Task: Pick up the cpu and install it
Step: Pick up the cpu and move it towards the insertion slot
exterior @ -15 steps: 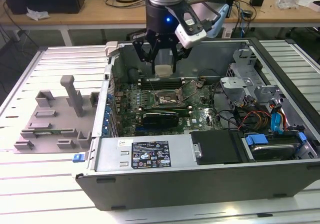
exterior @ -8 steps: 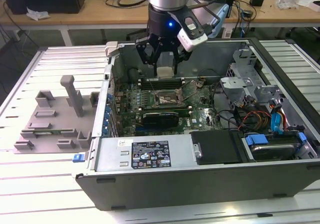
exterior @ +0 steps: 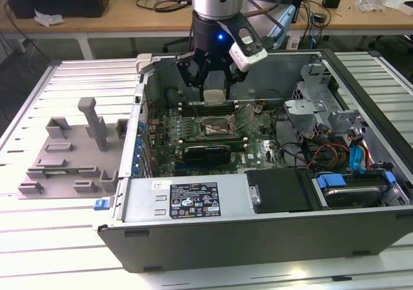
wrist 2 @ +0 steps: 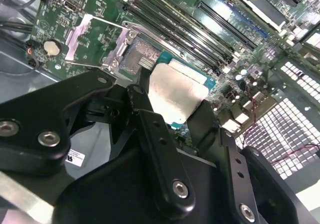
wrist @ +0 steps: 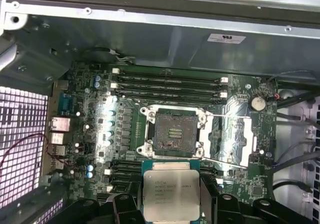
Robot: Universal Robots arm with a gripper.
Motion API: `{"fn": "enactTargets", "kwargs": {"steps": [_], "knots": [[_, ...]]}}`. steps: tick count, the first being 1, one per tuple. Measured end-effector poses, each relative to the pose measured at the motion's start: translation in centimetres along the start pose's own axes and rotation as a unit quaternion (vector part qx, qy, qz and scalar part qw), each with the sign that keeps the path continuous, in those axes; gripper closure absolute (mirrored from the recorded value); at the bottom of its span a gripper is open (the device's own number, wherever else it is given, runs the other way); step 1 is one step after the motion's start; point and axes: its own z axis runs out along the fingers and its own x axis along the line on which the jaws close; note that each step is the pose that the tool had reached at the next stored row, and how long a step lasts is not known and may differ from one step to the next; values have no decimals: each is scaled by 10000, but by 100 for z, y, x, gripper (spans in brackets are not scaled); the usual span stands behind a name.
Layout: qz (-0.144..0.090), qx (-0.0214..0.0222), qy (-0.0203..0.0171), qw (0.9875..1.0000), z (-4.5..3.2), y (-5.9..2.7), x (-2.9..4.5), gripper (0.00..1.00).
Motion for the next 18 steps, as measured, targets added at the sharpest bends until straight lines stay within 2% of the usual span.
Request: {"fn": "enactTargets", "kwargs": {"steps": [2,5,11,18], "knots": [[166,2,-13,9999,36,-2,1,45],[290,4,-20,9996,99,5,2,45],[274,3,-20,9996,246,83,-4,45],[81,1,-8,10000,357,128,-42,45]]}}
